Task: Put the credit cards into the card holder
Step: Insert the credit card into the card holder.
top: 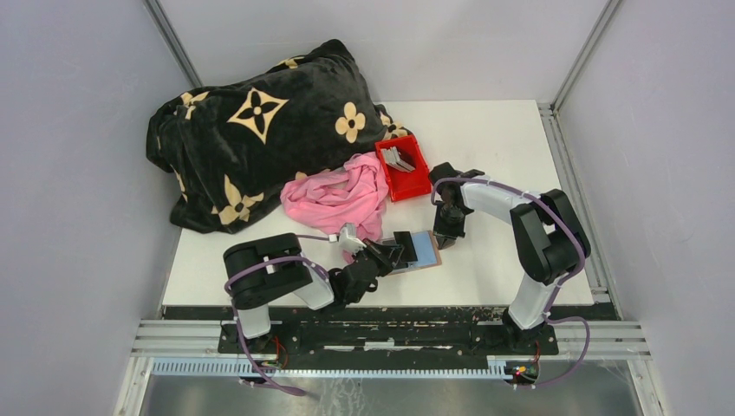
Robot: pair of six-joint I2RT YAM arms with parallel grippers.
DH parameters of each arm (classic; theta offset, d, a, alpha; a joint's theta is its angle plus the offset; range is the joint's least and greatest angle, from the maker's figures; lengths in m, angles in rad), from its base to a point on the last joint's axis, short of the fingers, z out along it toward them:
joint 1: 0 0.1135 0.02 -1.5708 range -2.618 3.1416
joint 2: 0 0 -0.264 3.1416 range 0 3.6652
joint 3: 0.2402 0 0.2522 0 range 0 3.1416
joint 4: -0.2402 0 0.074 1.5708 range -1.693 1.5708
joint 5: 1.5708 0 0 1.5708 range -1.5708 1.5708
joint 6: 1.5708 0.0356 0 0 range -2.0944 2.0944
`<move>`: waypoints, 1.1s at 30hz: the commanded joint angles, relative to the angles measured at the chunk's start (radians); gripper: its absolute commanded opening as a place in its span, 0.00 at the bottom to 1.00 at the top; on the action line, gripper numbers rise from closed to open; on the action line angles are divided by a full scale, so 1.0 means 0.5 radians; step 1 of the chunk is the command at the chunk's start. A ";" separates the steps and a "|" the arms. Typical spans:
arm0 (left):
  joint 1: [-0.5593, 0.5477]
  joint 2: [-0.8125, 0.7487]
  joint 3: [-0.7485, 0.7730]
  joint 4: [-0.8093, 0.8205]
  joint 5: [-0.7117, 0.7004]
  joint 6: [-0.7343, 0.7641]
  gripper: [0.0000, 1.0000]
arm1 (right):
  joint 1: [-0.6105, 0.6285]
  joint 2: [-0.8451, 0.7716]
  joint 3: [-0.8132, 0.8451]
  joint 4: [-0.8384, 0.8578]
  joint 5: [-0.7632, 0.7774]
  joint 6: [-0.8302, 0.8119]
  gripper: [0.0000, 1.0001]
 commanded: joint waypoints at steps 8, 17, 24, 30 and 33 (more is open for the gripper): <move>0.006 0.042 0.019 0.124 -0.044 0.062 0.03 | 0.032 0.107 -0.010 0.095 -0.010 0.014 0.01; 0.006 0.062 -0.030 0.183 -0.043 0.034 0.03 | 0.032 0.119 -0.022 0.102 -0.013 0.013 0.01; 0.006 0.065 -0.103 0.230 -0.055 -0.003 0.03 | 0.033 0.124 -0.032 0.113 -0.016 0.021 0.01; 0.008 0.126 -0.077 0.280 -0.019 -0.011 0.03 | 0.034 0.131 -0.039 0.121 -0.019 0.027 0.01; 0.006 0.159 -0.064 0.331 -0.001 -0.022 0.03 | 0.033 0.133 -0.039 0.117 -0.019 0.027 0.01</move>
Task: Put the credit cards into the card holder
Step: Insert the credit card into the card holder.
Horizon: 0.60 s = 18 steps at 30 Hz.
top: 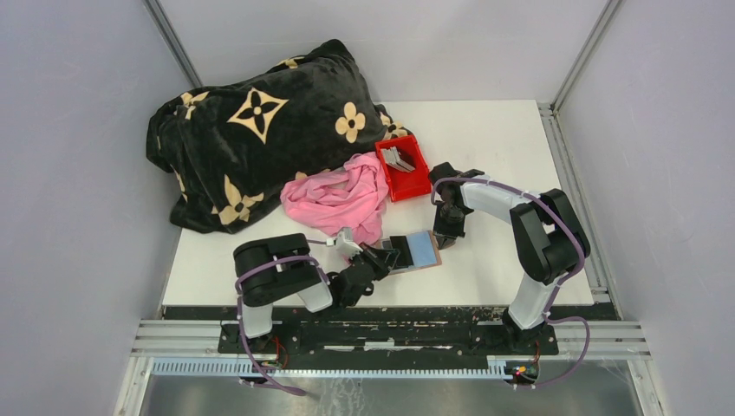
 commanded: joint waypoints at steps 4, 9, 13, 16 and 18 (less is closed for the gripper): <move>0.004 0.082 0.057 0.169 0.006 -0.030 0.03 | 0.032 0.121 -0.046 0.127 -0.017 0.028 0.01; 0.003 0.114 0.070 0.227 0.012 -0.060 0.03 | 0.032 0.126 -0.052 0.131 -0.016 0.023 0.01; 0.006 0.121 0.090 0.215 0.021 -0.058 0.03 | 0.034 0.128 -0.052 0.126 -0.014 0.014 0.01; 0.004 0.141 0.098 0.217 0.030 -0.071 0.03 | 0.033 0.135 -0.051 0.130 -0.020 0.014 0.01; 0.003 0.152 0.100 0.218 0.033 -0.075 0.03 | 0.032 0.141 -0.052 0.130 -0.021 0.012 0.01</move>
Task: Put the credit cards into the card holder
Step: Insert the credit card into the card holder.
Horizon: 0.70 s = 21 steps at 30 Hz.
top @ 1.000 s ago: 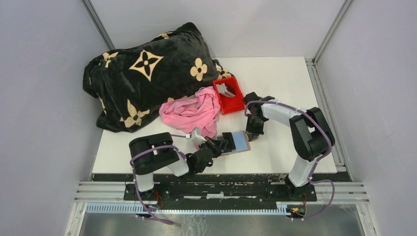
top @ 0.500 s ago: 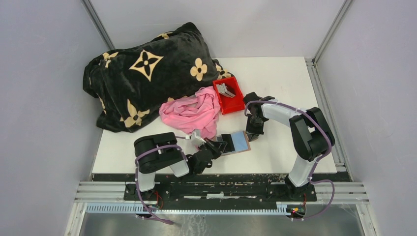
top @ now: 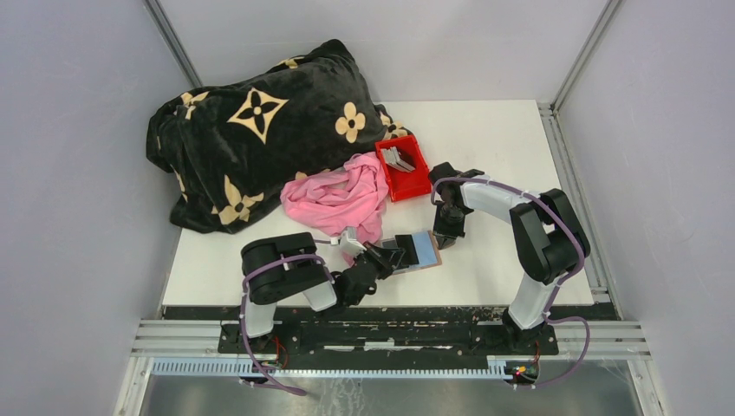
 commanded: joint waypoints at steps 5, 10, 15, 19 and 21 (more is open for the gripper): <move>-0.009 0.063 -0.003 0.108 -0.043 -0.096 0.03 | 0.034 0.147 -0.049 0.125 -0.018 0.002 0.01; -0.027 0.085 -0.031 0.146 -0.098 -0.143 0.03 | 0.033 0.164 -0.034 0.122 -0.021 -0.001 0.01; -0.031 0.109 -0.046 0.179 -0.116 -0.162 0.03 | 0.033 0.171 -0.029 0.113 -0.014 -0.012 0.01; -0.030 0.125 -0.057 0.213 -0.119 -0.172 0.03 | 0.032 0.180 -0.014 0.105 -0.012 -0.019 0.01; -0.030 0.130 -0.057 0.214 -0.114 -0.174 0.03 | 0.032 0.183 -0.016 0.103 -0.014 -0.017 0.01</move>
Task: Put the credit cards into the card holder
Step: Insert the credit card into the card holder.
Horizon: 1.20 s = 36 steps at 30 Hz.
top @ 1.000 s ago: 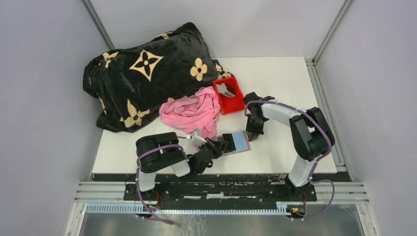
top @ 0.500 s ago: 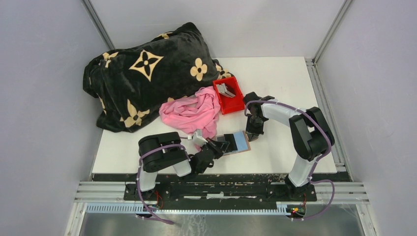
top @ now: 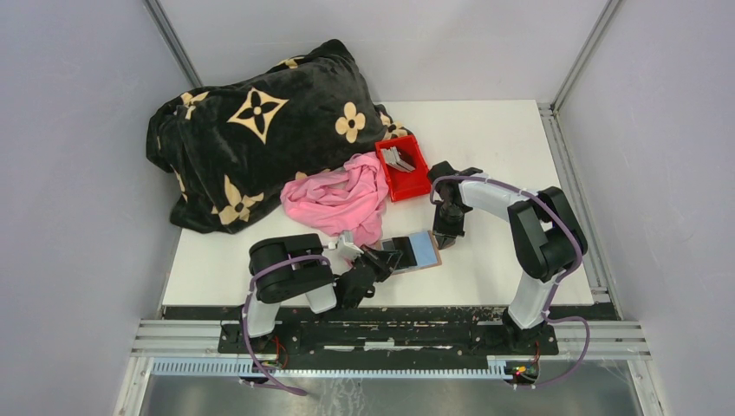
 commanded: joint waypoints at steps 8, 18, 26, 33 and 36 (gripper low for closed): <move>-0.014 0.083 0.012 0.128 -0.050 -0.078 0.03 | 0.032 0.150 -0.054 0.143 -0.010 0.004 0.01; -0.020 0.171 0.034 0.176 -0.075 -0.115 0.03 | 0.034 0.174 -0.063 0.139 -0.018 -0.008 0.01; -0.035 0.258 0.081 0.211 -0.103 -0.134 0.03 | 0.033 0.193 -0.088 0.136 -0.024 -0.029 0.01; -0.046 0.311 0.101 0.241 -0.132 -0.132 0.03 | 0.034 0.196 -0.081 0.116 -0.010 -0.052 0.01; -0.046 0.339 0.112 0.271 -0.121 -0.134 0.03 | 0.034 0.201 -0.076 0.113 -0.012 -0.048 0.01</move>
